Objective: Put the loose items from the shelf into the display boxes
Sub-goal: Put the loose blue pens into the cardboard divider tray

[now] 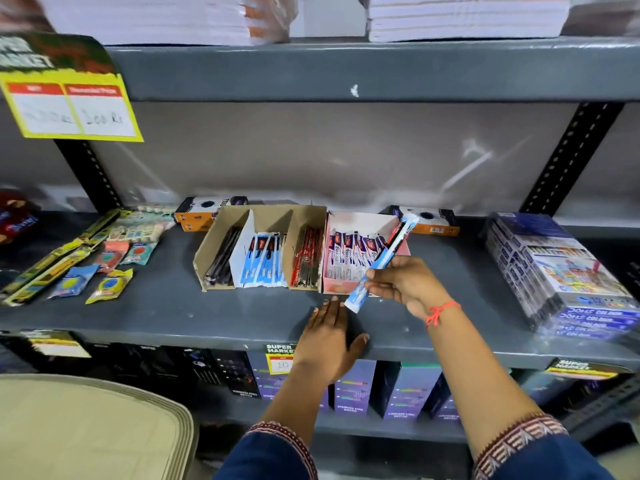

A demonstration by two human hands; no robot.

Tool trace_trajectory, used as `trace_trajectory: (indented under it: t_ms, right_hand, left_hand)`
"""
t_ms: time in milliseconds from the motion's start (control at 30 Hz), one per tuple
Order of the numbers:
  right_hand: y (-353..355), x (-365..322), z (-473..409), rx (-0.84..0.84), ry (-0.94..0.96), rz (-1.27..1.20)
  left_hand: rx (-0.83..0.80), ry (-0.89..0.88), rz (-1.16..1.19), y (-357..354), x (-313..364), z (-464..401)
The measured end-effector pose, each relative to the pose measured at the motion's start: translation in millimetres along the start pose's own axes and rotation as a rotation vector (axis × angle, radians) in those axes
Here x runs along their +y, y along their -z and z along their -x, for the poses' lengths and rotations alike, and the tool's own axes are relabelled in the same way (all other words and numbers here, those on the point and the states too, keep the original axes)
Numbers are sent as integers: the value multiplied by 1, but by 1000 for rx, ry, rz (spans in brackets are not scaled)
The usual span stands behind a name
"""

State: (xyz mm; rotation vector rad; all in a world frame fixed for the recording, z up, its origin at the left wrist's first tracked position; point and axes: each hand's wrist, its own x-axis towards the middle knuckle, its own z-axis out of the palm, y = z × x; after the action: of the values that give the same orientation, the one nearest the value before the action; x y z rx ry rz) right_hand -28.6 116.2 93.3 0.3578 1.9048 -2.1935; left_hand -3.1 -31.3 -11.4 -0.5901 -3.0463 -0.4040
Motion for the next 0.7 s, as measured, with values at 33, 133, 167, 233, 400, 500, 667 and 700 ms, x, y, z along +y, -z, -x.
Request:
trace_trajectory:
  t_ms: [33,133,167,233,400,500,667,700]
  right_hand:
    - [-6,-1,0,-22,-9,9]
    - [-23,-1,-2,-77,-24,119]
    - [-28,-1,-3,-76,-15,184]
    - [-40,2,-7,-75,16,299]
    - [-70,10,-18,-102,0,292]
    - [-86,6,-27,-89,0,362]
    - [-123,-19,-48,-73,103,531]
    - [-133,-22,-55,-66,127,573]
  left_hand:
    - [17,-2,-4,1,-5,2]
    - [44,22,-23,6,-22,11]
    - [41,35,-35,8,-28,13]
    - [22,77,-49,12,-39,18]
    - [7,168,-89,21,-70,26]
    - [-9,236,-89,29,-90,30]
    - [-16,377,-92,43,-124,34]
    - [-6,384,-94,44,-128,33]
